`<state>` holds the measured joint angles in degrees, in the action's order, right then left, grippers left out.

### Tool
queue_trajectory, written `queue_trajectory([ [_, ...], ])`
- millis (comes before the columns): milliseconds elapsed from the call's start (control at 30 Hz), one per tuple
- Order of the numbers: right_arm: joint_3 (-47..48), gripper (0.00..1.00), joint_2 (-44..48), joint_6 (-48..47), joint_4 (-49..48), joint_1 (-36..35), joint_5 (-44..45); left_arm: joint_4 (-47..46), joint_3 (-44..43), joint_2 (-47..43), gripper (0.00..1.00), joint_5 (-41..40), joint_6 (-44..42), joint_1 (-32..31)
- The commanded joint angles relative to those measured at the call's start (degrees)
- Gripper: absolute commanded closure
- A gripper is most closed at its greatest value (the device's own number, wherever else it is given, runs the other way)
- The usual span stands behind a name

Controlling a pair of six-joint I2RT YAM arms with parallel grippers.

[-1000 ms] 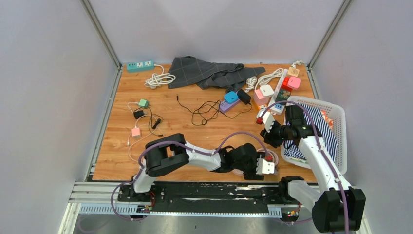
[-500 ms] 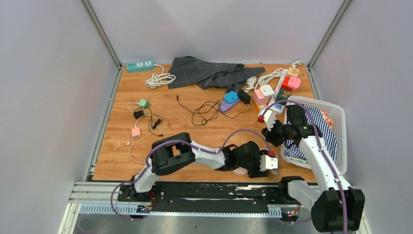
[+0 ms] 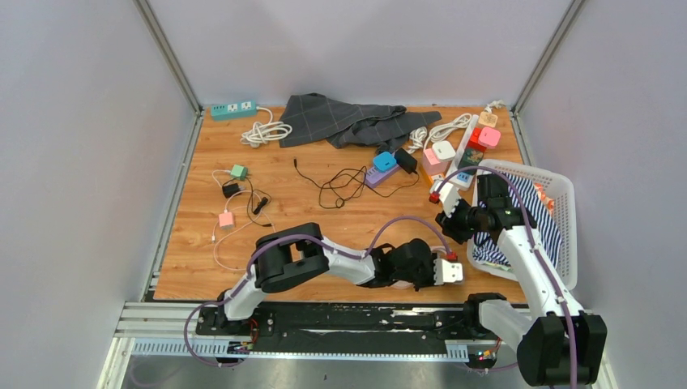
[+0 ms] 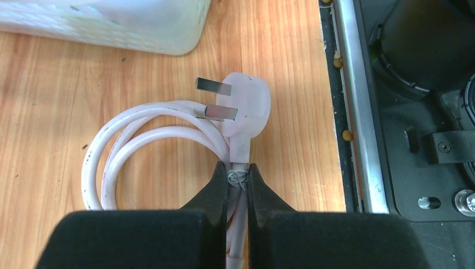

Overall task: Pull the plug off the socket
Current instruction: Pick up the socket from the corner of the board, then place the socket at the center of the board.

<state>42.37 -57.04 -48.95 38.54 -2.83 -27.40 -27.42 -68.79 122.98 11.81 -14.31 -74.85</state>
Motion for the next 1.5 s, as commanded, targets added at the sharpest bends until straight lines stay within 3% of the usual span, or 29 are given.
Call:
queue_trajectory([
  [0, 1.0, 0.58, 0.3, 0.8, 0.2, 1.0, 0.4, 5.9, 4.1, -0.8, 1.00, -5.6, 0.8, 0.1],
  [300, 0.1, 0.58, 1.5, 2.3, -2.2, 1.3, 1.6, 4.6, 7.8, -5.9, 1.00, -11.7, 2.1, -0.2],
  [800, -1.9, 0.59, 6.3, 5.1, -7.5, 1.9, 4.8, 3.1, 16.2, -19.8, 1.00, -29.3, 9.8, 2.1],
  [967, -2.0, 0.59, 6.3, 4.9, -7.5, 2.0, 4.7, 3.2, 19.8, -26.0, 1.00, -26.8, 20.4, 8.7],
  [1000, -2.1, 0.59, 6.3, 4.8, -7.6, 1.9, 4.6, 3.1, 21.9, -29.8, 1.00, -21.2, 27.0, 14.9],
  [1200, -2.2, 0.59, 6.3, 4.7, -7.5, 2.0, 4.2, 3.2, 25.8, -37.9, 1.00, -14.9, 37.6, 26.8],
  [1333, -2.3, 0.59, 6.4, 4.6, -7.5, 1.9, 3.9, 3.3, 28.5, -45.3, 1.00, -19.4, 40.6, 32.2],
  [1467, -2.3, 0.59, 6.4, 4.5, -7.5, 1.9, 3.7, 5.4, 29.4, -53.8, 1.00, -29.1, 40.4, 35.5],
])
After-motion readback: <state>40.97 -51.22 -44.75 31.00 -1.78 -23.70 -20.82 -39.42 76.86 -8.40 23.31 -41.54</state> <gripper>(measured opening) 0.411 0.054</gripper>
